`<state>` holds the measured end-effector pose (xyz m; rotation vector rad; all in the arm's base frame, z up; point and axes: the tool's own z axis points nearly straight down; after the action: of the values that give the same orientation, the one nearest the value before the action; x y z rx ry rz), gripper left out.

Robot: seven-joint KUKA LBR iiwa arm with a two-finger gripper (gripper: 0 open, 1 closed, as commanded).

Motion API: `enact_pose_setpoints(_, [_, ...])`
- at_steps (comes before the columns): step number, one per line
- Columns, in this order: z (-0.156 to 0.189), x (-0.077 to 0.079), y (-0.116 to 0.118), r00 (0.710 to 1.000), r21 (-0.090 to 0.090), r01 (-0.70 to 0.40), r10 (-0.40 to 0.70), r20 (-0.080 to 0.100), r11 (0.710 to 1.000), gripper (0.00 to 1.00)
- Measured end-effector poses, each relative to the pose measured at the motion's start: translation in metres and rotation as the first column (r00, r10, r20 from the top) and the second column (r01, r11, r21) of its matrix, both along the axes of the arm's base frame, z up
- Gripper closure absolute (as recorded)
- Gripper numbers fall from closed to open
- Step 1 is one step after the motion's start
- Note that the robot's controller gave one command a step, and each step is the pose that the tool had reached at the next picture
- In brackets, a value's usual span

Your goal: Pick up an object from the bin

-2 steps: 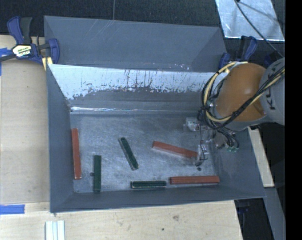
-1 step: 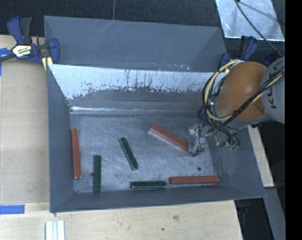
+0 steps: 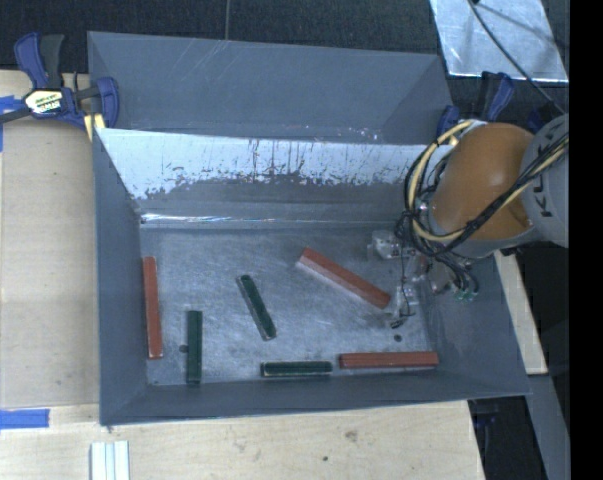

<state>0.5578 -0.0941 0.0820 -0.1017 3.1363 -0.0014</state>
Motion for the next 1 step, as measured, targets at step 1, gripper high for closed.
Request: enact_pose_setpoints(1, [-0.0118, 0.0188, 0.0507, 0.993, 0.001, -0.121, 0.121, 0.003, 0.993, 0.0])
